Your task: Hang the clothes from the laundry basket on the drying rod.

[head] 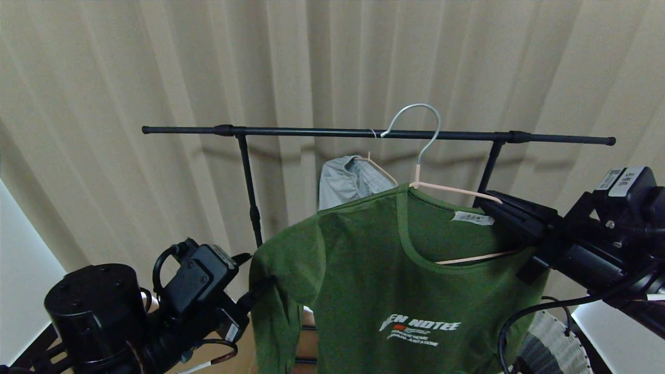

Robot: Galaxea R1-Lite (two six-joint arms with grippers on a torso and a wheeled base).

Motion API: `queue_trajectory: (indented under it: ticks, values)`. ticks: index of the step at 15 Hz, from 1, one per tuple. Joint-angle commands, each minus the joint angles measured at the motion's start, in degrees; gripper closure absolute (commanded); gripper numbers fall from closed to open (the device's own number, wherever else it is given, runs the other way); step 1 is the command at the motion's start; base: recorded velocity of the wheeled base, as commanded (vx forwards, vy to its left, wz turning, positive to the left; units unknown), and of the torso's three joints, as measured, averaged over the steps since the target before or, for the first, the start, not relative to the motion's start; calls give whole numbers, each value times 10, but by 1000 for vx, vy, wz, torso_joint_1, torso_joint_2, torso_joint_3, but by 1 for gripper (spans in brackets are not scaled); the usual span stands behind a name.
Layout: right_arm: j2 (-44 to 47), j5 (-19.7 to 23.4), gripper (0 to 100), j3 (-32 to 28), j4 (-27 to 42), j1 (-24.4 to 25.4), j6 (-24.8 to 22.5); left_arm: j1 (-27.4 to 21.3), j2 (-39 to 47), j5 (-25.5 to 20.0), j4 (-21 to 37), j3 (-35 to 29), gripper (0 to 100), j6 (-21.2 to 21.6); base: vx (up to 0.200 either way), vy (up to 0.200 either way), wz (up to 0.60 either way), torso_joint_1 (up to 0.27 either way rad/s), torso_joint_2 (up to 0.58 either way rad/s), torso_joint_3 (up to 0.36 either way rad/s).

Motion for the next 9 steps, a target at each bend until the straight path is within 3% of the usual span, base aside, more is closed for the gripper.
queue_trajectory:
  ticks: [1,6,9]
  values:
    - [-1,0,100,-2,0,-1,0,1,15,2,-3,2,100,-1,0,0,0,0,0,0]
    - [-1,-2,100,-6,-3,-49,0,95,9,-1,-95,78,100,8,0,0,0,0,0,0]
    - [-1,-2,100,-9,-4,-50,0,102,8,-1,-123,99,100,8,0,0,0,0,0,0]
